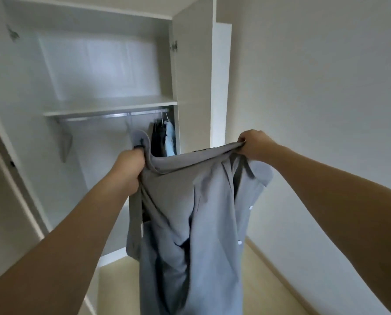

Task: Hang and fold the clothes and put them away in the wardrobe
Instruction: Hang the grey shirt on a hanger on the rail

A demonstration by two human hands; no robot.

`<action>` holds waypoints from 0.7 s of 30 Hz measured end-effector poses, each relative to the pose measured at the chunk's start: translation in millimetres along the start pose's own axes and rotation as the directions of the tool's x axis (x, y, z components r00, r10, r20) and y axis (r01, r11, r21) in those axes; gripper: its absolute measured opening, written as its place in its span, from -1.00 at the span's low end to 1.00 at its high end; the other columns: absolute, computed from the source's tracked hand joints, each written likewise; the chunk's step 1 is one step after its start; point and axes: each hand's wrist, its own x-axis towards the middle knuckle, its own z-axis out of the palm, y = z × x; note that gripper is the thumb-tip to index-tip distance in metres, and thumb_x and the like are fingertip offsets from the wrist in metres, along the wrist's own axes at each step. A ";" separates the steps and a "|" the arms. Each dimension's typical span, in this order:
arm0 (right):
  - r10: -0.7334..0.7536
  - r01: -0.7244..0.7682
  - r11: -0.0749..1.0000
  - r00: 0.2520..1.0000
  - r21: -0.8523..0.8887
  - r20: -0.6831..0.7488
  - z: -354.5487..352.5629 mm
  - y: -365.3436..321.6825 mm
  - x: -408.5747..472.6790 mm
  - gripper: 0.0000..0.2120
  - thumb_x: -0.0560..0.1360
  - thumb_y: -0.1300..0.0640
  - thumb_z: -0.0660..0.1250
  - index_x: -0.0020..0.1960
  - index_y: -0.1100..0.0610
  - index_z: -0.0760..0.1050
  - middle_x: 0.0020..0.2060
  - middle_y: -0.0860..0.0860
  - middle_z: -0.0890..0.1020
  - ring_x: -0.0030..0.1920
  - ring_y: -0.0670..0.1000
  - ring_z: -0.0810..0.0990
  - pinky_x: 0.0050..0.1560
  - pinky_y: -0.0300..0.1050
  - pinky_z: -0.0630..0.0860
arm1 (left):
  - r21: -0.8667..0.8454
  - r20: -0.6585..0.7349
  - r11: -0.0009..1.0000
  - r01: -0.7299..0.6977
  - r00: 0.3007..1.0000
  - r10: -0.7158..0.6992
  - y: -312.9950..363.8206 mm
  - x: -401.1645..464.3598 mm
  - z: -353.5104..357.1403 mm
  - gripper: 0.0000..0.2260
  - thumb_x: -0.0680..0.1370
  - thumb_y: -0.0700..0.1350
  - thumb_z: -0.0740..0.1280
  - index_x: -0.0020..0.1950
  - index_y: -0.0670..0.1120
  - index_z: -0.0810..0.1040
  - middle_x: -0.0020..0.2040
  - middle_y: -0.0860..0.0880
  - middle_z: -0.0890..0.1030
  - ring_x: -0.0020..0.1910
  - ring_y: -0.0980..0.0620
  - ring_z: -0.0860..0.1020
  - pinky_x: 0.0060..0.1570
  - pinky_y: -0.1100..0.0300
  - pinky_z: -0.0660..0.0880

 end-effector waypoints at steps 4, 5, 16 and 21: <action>-0.115 0.095 0.982 0.986 0.163 0.119 18.2 -4.9 75.9 -0.80 0.49 0.20 0.34 0.09 0.18 0.60 0.00 0.08 0.60 -0.03 0.02 0.49 -0.03 -0.17 0.40 | 0.139 -0.024 0.990 0.019 1.000 -0.016 12.0 67.3 0.7 -0.73 0.60 -0.20 0.22 0.22 -0.32 0.51 -0.23 -0.17 0.51 -0.23 -0.13 0.50 -0.08 0.01 0.46; -0.143 0.116 0.978 0.978 0.174 0.151 26.7 -5.8 95.7 -0.79 0.49 0.22 0.33 0.11 0.18 0.60 0.01 0.08 0.61 -0.02 0.02 0.50 0.00 -0.17 0.40 | 0.192 -0.012 0.981 0.033 0.999 -0.031 10.6 80.9 -0.1 -0.75 0.59 -0.23 0.22 0.19 -0.32 0.53 -0.18 -0.20 0.55 -0.19 -0.16 0.52 -0.03 -0.04 0.49; -0.198 0.259 0.936 0.948 -0.237 0.251 114.1 -34.7 238.5 -0.69 0.47 -0.07 0.37 -0.13 0.21 0.56 -0.21 0.10 0.58 -0.18 0.08 0.50 -0.12 -0.13 0.41 | 0.497 0.527 0.859 0.123 0.743 -0.412 -24.2 216.6 -25.7 -0.78 0.40 -0.39 0.33 -0.02 -0.21 0.65 0.04 -0.27 0.64 0.00 -0.21 0.62 0.01 0.00 0.59; -0.123 0.250 0.868 0.945 -0.430 0.303 128.6 -42.8 302.6 -0.72 0.40 -0.05 0.43 -0.05 0.13 0.52 -0.14 0.06 0.59 -0.08 0.10 0.55 -0.05 -0.07 0.48 | 0.165 0.072 0.966 0.197 0.975 -0.211 -29.5 313.0 -41.2 -0.63 0.51 0.05 0.39 0.16 -0.20 0.56 0.04 -0.20 0.64 0.02 -0.17 0.60 0.11 -0.06 0.54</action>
